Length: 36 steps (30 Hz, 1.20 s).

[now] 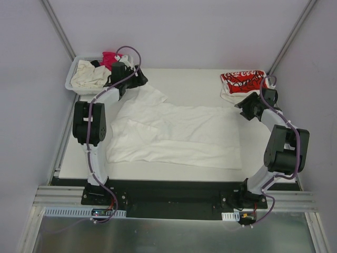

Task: Fold and stack the t-shirts
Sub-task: Grap the side of the flattened tshirt furthest away from the robot with both arms

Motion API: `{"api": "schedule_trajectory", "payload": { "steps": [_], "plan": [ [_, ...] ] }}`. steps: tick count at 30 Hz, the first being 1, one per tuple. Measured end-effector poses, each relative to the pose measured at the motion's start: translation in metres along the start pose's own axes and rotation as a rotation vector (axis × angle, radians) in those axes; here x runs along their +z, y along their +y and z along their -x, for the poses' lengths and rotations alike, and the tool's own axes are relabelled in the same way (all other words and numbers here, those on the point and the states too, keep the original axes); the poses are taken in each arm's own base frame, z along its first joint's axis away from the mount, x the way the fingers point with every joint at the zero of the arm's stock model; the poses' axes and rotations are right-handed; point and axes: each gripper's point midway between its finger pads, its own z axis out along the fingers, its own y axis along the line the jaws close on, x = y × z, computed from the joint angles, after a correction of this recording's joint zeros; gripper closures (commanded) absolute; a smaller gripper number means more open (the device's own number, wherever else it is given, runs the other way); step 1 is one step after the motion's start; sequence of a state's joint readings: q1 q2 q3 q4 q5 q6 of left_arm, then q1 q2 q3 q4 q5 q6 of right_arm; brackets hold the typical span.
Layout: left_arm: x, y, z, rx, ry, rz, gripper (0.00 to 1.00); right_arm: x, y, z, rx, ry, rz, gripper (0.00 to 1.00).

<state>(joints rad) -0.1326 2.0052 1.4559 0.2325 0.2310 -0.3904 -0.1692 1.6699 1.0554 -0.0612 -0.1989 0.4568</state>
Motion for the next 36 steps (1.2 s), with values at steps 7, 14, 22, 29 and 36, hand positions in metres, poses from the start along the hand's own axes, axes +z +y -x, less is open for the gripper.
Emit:
{"api": "schedule_trajectory", "payload": {
  "steps": [7, 14, 22, 29, 36],
  "plan": [
    [0.059, -0.015, 0.032, 0.062, 0.025, -0.194, 0.29, -0.002, 0.002, 0.002, 0.004, 0.003, 0.018, 0.46],
    [0.081, -0.014, 0.035, 0.161, 0.084, -0.224, 0.28, -0.016, 0.003, 0.004, 0.000, -0.018, 0.035, 0.46],
    [0.074, -0.001, 0.027, 0.269, 0.154, -0.172, 0.34, -0.023, 0.007, 0.008, 0.002, -0.032, 0.051, 0.46],
    [0.068, 0.011, 0.028, 0.322, 0.186, -0.096, 0.33, -0.031, 0.011, 0.007, 0.009, -0.036, 0.077, 0.46],
    [0.067, 0.017, 0.025, 0.327, 0.204, -0.058, 0.33, -0.042, 0.013, 0.009, 0.027, -0.050, 0.102, 0.46]
  ]
}}
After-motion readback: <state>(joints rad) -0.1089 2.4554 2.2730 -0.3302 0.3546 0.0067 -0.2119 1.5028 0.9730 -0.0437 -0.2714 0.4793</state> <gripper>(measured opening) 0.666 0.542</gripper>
